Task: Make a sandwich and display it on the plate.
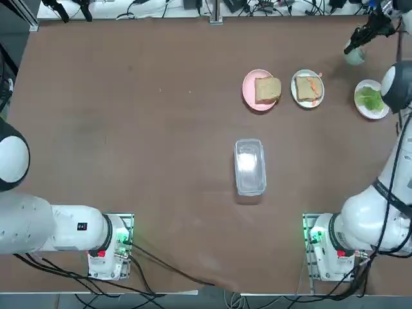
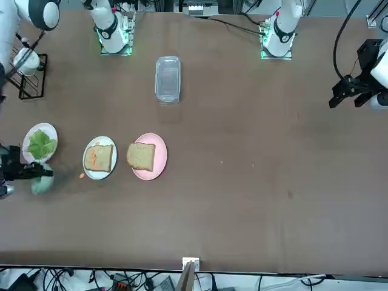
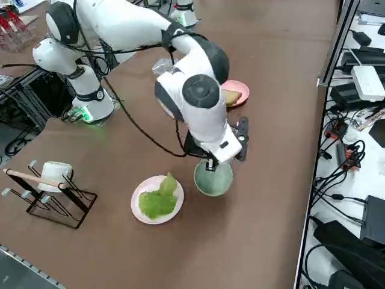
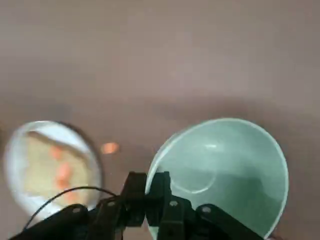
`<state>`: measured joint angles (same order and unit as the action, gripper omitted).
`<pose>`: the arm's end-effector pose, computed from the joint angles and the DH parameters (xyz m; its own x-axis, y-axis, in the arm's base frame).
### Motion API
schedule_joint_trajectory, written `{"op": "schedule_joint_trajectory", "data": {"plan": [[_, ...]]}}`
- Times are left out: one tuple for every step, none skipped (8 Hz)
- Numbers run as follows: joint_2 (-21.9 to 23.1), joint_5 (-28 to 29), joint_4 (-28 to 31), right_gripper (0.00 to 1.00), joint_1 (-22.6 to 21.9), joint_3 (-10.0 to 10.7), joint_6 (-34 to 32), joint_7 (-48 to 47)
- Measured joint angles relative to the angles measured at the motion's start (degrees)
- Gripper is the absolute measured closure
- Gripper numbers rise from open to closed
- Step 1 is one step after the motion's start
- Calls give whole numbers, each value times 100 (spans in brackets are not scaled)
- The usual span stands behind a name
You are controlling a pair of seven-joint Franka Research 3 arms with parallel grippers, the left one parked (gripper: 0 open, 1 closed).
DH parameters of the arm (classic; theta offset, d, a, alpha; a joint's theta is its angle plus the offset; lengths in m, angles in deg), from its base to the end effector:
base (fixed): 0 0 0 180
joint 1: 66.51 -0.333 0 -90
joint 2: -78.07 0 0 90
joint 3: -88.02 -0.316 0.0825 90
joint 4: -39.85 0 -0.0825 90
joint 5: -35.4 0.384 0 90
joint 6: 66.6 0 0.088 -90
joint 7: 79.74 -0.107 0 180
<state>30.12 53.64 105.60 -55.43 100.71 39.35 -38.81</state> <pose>0.7122 -0.2344 0.2960 0.9674 0.2532 -0.0056 0.2483 -0.9525 -0.1760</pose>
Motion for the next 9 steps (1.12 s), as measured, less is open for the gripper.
{"op": "schedule_joint_trajectory", "data": {"plan": [[-81, -518, 1, 96, -88, -1, 425, 15], [-192, -890, 2, 96, -128, -2, 851, 122], [-332, -1074, 6, 96, -129, 0, 1266, 258], [-480, -1204, 10, 96, -122, 6, 1620, 329], [-618, -1329, 18, 96, -118, 7, 1943, 337], [-722, -1400, 39, 96, -119, 7, 2207, 338], [-776, -1421, 72, 96, -119, 8, 2388, 337], [-790, -1469, 100, 96, -119, 12, 2477, 338], [-789, -1631, 107, 96, -118, 16, 2531, 337]]}}
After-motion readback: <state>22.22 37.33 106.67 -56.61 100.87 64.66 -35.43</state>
